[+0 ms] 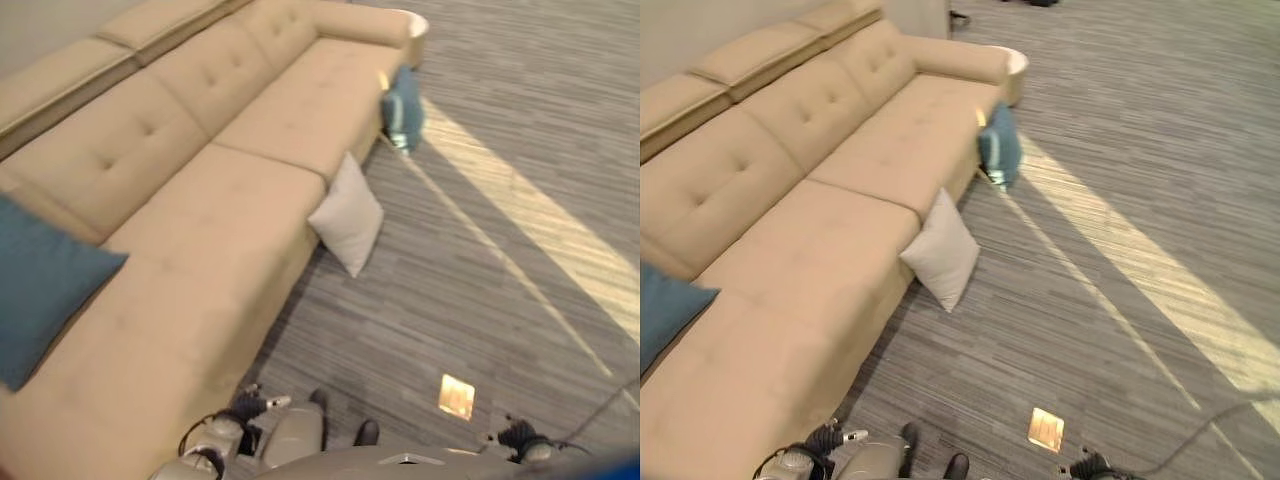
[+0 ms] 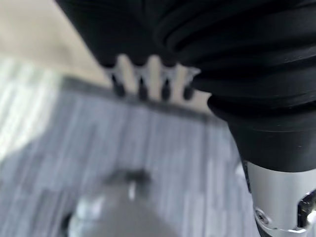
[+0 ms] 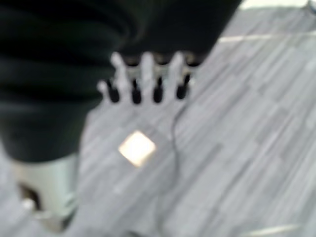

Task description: Pick up all the scattered cushions and arrange them neatly on the sofa.

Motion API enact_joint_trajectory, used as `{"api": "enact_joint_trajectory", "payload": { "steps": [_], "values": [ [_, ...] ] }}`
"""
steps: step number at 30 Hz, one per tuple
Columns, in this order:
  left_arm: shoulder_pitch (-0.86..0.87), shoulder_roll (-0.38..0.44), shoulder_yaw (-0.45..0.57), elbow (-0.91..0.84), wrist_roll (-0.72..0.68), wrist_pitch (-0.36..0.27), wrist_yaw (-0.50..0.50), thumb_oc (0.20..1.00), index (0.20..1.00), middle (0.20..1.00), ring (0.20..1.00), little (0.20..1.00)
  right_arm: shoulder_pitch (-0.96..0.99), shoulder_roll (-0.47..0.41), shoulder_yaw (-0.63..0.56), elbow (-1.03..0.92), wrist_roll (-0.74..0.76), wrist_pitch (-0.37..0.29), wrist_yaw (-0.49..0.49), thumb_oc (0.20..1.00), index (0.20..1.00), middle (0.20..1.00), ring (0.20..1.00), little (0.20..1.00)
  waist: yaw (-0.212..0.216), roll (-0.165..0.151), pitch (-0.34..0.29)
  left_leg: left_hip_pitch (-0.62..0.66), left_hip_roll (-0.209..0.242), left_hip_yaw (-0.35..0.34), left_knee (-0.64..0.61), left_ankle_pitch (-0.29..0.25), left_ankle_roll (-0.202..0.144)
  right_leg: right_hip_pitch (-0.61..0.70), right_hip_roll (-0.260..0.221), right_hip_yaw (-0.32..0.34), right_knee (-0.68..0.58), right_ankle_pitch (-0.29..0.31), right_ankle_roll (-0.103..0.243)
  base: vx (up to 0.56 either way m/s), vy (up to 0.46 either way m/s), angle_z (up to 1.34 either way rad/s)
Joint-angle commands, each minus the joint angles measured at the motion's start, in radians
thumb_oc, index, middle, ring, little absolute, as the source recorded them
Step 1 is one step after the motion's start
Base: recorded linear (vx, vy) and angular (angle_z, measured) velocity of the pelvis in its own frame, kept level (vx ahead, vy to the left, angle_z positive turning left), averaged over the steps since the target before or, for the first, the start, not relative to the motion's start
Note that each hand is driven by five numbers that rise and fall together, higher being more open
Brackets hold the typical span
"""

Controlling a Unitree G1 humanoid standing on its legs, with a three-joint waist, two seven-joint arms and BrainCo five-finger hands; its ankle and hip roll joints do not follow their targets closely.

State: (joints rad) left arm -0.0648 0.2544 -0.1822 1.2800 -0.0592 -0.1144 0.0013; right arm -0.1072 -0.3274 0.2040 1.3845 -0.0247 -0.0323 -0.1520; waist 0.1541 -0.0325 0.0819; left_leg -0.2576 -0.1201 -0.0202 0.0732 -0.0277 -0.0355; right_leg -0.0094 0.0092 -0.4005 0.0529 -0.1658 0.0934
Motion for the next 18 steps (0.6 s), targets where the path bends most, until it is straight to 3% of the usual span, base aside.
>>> {"api": "enact_joint_trajectory", "payload": {
  "steps": [1, 2, 3, 5, 9, 10, 12, 15, 17, 18],
  "values": [
    [-0.018, -0.016, -0.015, 0.008, -0.003, -0.012, -0.004, 1.0, 1.0, 1.0, 1.0, 1.0, 0.062, -0.015, 0.001, -0.072, -0.019, -0.014, -0.001, 1.0, 1.0, 1.0, 1.0, 1.0, 0.005, -0.013, -0.048, 0.074, 0.026, -0.021, 0.013, 0.031, 0.029, 0.027, -0.11, 0.113, 0.035, 0.116, 0.046, 0.22, 0.129, -0.62],
    [-0.023, -0.005, -0.015, 0.005, -0.004, -0.007, -0.005, 1.0, 1.0, 1.0, 1.0, 1.0, 0.052, -0.01, 0.003, -0.08, -0.023, -0.011, 0.002, 1.0, 1.0, 1.0, 1.0, 1.0, -0.003, -0.012, -0.036, 0.099, 0.034, -0.022, 0.01, 0.016, 0.049, -0.033, -0.147, 0.116, 0.186, 0.152, 0.069, 0.21, 0.127, -0.25],
    [-0.025, 0.001, -0.015, 0.002, -0.004, -0.007, -0.005, 1.0, 1.0, 1.0, 1.0, 1.0, 0.05, -0.009, 0.004, -0.086, -0.021, -0.012, 0.002, 1.0, 1.0, 1.0, 1.0, 1.0, -0.009, -0.009, -0.033, 0.11, 0.037, -0.022, 0.01, 0.01, 0.057, -0.065, -0.156, 0.117, 0.251, 0.17, 0.079, 0.31, 0.154, -0.03],
    [-0.028, 0.014, -0.016, -0.006, -0.007, -0.009, 0.001, 1.0, 1.0, 1.0, 1.0, 1.0, 0.046, 0.001, 0.012, -0.101, -0.013, -0.015, 0.004, 1.0, 1.0, 1.0, 1.0, 1.0, -0.025, -0.002, -0.03, 0.169, 0.051, -0.03, -0.009, -0.018, 0.069, -0.139, -0.183, 0.107, 0.319, 0.196, 0.062, 0.36, 0.063, 0.1],
    [-0.035, 0.015, -0.023, -0.01, -0.011, -0.013, 0.005, 1.0, 1.0, 1.0, 1.0, 1.0, 0.04, 0.004, 0.028, -0.112, -0.01, -0.015, 0.007, 1.0, 1.0, 1.0, 1.0, 1.0, -0.044, -0.005, -0.021, 0.225, 0.055, -0.041, -0.021, -0.056, 0.065, -0.178, -0.182, 0.097, 0.204, 0.203, 0.049, 0.29, -0.068, 0.13],
    [-0.038, 0.013, -0.028, -0.004, -0.002, -0.015, 0.005, 1.0, 1.0, 1.0, 1.0, 1.0, 0.037, 0.005, 0.035, -0.119, -0.011, -0.014, 0.007, 1.0, 1.0, 1.0, 1.0, 1.0, -0.068, -0.019, -0.022, 0.265, 0.045, -0.058, -0.036, -0.081, 0.059, -0.23, -0.165, 0.116, 0.057, 0.247, 0.065, 0.36, -0.141, 0.45],
    [-0.042, 0.005, -0.026, 0.006, 0.001, -0.02, 0.005, 1.0, 1.0, 1.0, 1.0, 1.0, 0.036, 0.008, 0.035, -0.12, -0.011, -0.013, 0.007, 1.0, 1.0, 1.0, 1.0, 1.0, -0.097, -0.016, -0.012, 0.321, 0.057, -0.084, -0.051, -0.109, 0.047, -0.279, -0.139, 0.134, -0.089, 0.315, 0.093, 0.54, -0.252, 0.43],
    [-0.023, -0.01, -0.02, 0.022, 0.021, -0.022, -0.007, 1.0, 1.0, 1.0, 1.0, 1.0, 0.068, 0.002, 0.032, -0.115, -0.015, -0.017, 0.01, 1.0, 1.0, 1.0, 1.0, 1.0, -0.121, -0.022, -0.037, 0.386, 0.096, -0.125, -0.064, -0.152, 0.02, -0.261, -0.136, 0.149, -0.098, 0.346, 0.09, 0.49, -0.346, 0.91],
    [-0.009, -0.017, -0.019, 0.024, 0.021, -0.019, -0.006, 1.0, 1.0, 1.0, 1.0, 1.0, 0.07, 0.001, 0.038, -0.112, -0.014, -0.02, 0.013, 1.0, 1.0, 1.0, 1.0, 1.0, -0.118, -0.012, -0.046, 0.378, 0.143, -0.14, 0.005, -0.094, -0.019, -0.245, -0.121, 0.142, -0.047, 0.316, 0.065, 0.4, -0.446, 0.8],
    [-0.009, -0.015, -0.024, 0.019, 0.024, -0.017, -0.008, 1.0, 1.0, 1.0, 1.0, 1.0, 0.067, 0.0, 0.041, -0.117, -0.005, -0.026, 0.009, 1.0, 1.0, 1.0, 1.0, 1.0, -0.109, -0.008, -0.041, 0.338, 0.166, -0.139, 0.098, -0.007, -0.049, -0.208, -0.102, 0.139, -0.038, 0.282, 0.046, 0.2, -0.359, 0.55]
  ]
}}
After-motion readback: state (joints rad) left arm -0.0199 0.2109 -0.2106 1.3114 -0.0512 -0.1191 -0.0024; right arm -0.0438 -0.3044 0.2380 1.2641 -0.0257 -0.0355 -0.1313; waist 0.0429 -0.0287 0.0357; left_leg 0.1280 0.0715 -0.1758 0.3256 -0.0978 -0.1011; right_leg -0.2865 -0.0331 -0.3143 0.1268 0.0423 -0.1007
